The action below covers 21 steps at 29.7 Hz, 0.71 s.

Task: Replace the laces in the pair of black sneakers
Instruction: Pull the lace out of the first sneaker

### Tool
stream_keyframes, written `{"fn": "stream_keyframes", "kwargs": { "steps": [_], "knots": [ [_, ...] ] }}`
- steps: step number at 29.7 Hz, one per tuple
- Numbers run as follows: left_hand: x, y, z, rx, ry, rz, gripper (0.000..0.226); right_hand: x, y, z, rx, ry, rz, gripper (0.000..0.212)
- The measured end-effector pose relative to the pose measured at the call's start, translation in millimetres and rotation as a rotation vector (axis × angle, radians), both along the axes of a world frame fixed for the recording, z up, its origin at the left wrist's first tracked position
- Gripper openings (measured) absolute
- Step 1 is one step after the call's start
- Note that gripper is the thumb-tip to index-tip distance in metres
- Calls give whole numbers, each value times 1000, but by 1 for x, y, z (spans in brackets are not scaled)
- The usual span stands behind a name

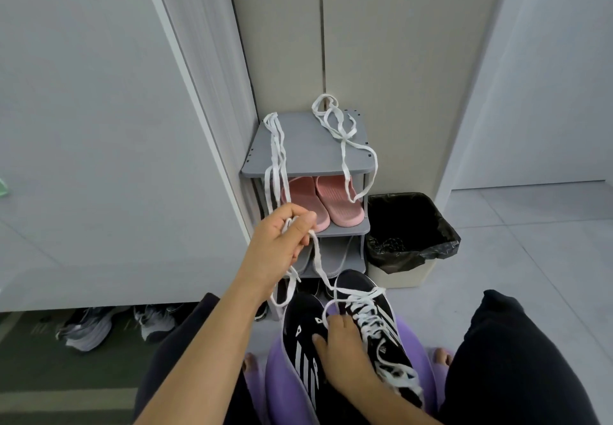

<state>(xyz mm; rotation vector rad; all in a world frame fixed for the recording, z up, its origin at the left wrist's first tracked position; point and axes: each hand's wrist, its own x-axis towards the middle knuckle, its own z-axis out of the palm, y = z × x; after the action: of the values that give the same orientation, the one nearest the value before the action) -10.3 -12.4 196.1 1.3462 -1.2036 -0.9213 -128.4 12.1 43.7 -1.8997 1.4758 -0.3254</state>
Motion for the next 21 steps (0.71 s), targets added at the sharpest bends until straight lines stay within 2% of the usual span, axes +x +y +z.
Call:
{"fn": "stream_keyframes", "kwargs": {
  "steps": [1,4,7,8,10,12,13,15,17,19,21],
  "knots": [
    [-2,1,2,14,11,-21,24,-3,-2,9,-70,-100,-14,2],
    [-13,6,4,61,93,-99,33,-17,-22,35,-147,-355,-160,25],
    [-22,5,0,70,215,-159,32,-32,-42,49,-439,-409,-101,19],
    [-24,4,-2,66,234,-176,31,-34,-47,51,-439,-436,-51,16],
    [-28,0,-6,51,271,-198,30,-35,-51,59,-245,-574,43,15],
    [-31,-7,-10,22,351,-165,26,-34,-50,72,78,-702,88,15],
    [-30,-11,-12,3,399,-116,23,-34,-49,76,192,-707,74,12],
    [-24,-18,-19,-17,413,12,17,-36,-47,78,312,-736,36,13],
    [-15,-20,-37,23,287,84,14,-38,-43,82,389,-826,9,23],
    [-12,-14,-60,115,170,43,18,-39,-40,91,490,-958,12,31],
    [-18,-3,-80,192,183,-91,29,-36,-34,101,516,-1114,64,32]
  ]
}}
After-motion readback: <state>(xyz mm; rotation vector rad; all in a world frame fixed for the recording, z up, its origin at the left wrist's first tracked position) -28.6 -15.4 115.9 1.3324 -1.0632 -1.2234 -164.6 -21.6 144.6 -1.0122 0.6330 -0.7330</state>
